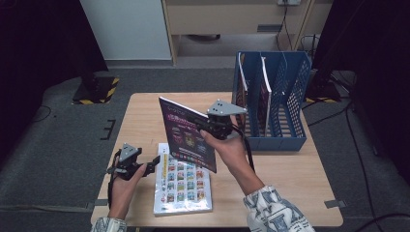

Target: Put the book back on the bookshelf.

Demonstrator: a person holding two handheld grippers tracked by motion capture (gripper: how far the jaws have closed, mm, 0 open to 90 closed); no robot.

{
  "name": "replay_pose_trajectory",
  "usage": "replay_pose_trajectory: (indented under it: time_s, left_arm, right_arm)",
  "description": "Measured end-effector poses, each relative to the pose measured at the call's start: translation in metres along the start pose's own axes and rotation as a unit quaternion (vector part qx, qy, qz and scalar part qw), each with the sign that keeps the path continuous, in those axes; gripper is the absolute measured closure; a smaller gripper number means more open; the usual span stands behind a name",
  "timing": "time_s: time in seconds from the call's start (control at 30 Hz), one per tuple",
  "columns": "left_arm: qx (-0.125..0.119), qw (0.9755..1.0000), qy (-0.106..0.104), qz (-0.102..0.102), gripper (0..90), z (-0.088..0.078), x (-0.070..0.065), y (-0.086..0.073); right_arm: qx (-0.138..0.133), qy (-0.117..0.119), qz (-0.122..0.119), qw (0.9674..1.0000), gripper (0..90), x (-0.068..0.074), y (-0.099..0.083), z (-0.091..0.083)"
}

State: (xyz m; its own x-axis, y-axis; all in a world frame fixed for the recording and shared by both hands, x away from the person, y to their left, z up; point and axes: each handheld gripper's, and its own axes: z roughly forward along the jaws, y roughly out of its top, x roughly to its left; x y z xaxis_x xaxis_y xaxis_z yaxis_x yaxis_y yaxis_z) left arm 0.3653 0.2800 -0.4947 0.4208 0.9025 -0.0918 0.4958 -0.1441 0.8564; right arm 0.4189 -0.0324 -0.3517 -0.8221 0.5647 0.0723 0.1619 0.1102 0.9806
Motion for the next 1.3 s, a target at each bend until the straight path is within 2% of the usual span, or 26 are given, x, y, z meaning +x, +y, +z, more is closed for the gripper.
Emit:
replay_pose_trajectory:
  time_s: [0.1, 0.2, 0.33, 0.7, 0.97, 1.1, 1.3]
  left_arm:
    - [0.009, 0.9998, 0.005, -0.014, 8.5, 0.001, 0.004, -0.002]
    - [0.026, 0.9994, 0.011, -0.018, 6.8, 0.003, 0.006, -0.004]
    - [0.047, 0.9985, 0.016, -0.020, 6.1, 0.008, 0.008, -0.008]
    - [0.068, 0.9961, 0.047, -0.033, 6.6, 0.009, 0.016, -0.014]
    - [0.083, 0.9933, 0.069, -0.042, 7.7, 0.009, 0.025, -0.019]
    - [0.098, 0.9917, 0.072, -0.042, 8.1, 0.011, 0.028, -0.022]
    - [0.104, 0.9910, 0.071, -0.044, 8.1, 0.013, 0.028, -0.024]
  right_arm:
    - [-0.008, -0.011, -0.002, 0.9999, 84.0, -0.001, 0.002, -0.002]
    - [-0.013, -0.021, -0.007, 0.9997, 83.9, -0.003, 0.004, -0.004]
    - [-0.017, -0.028, 0.001, 0.9995, 84.0, -0.007, 0.005, -0.007]
    - [-0.029, -0.053, 0.005, 0.9982, 83.9, -0.017, 0.006, -0.016]
    - [-0.035, -0.059, 0.008, 0.9977, 83.9, -0.022, 0.006, -0.024]
    - [-0.037, -0.064, 0.010, 0.9972, 83.9, -0.025, 0.004, -0.028]
    - [-0.039, -0.067, 0.012, 0.9970, 83.9, -0.028, 0.002, -0.034]
